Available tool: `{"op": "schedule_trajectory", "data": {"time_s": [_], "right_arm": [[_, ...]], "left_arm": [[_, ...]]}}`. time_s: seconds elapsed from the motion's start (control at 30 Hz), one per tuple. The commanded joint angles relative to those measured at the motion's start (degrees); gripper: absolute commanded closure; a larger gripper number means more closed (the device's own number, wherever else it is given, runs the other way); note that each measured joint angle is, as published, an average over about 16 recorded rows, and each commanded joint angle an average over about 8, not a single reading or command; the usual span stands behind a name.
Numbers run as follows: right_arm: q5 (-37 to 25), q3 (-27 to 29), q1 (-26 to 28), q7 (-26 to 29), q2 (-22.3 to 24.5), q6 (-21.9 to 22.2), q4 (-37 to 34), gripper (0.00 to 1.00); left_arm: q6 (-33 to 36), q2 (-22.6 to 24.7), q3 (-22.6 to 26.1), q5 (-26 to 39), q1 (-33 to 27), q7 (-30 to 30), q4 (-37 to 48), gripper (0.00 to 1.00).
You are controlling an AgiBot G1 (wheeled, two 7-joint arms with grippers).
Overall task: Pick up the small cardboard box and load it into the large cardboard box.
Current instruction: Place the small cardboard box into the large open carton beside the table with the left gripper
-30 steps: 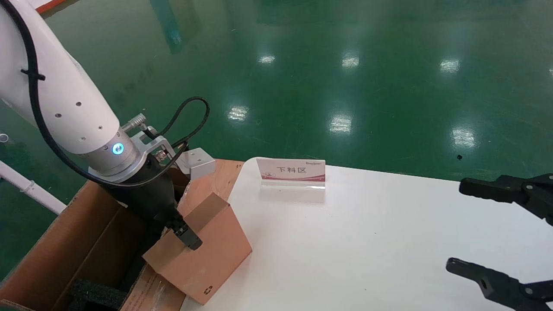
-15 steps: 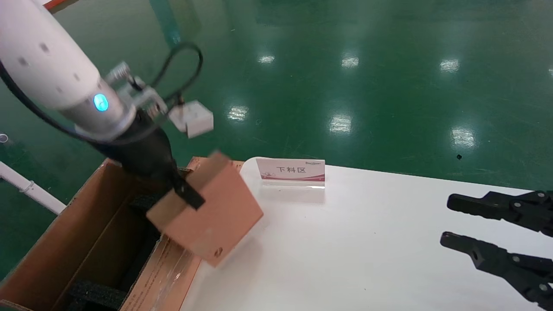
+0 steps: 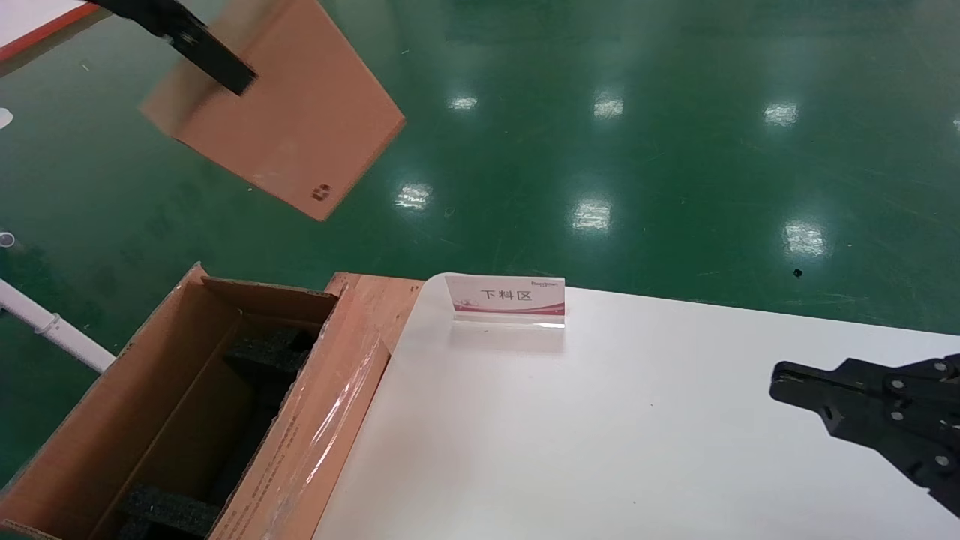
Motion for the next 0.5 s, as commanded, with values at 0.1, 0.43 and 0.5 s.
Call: {"op": "schedule_trajectory", "data": {"time_s": [0.1,0.43,0.5], "right_arm": [[0.01,-0.01,0.0,-0.01,0.01,0.01,0.0,1.0],[0.03,-0.05,0.01,-0.02,0.02,0.02,0.0,0.53],[0.04,-0.06,0.01,-0.03,0.02,0.02,0.0,0.28]], "left_arm": [[1.06,0.67,4.41,-1.08,-4.43,3.41,2.84,1.0],[4.07,0.1,22.79,-9.31,-12.99,5.76,2.47,1.0],[4.43,0.16,26.72,-11.07,-14.1,6.01,2.26,1.0]]}}
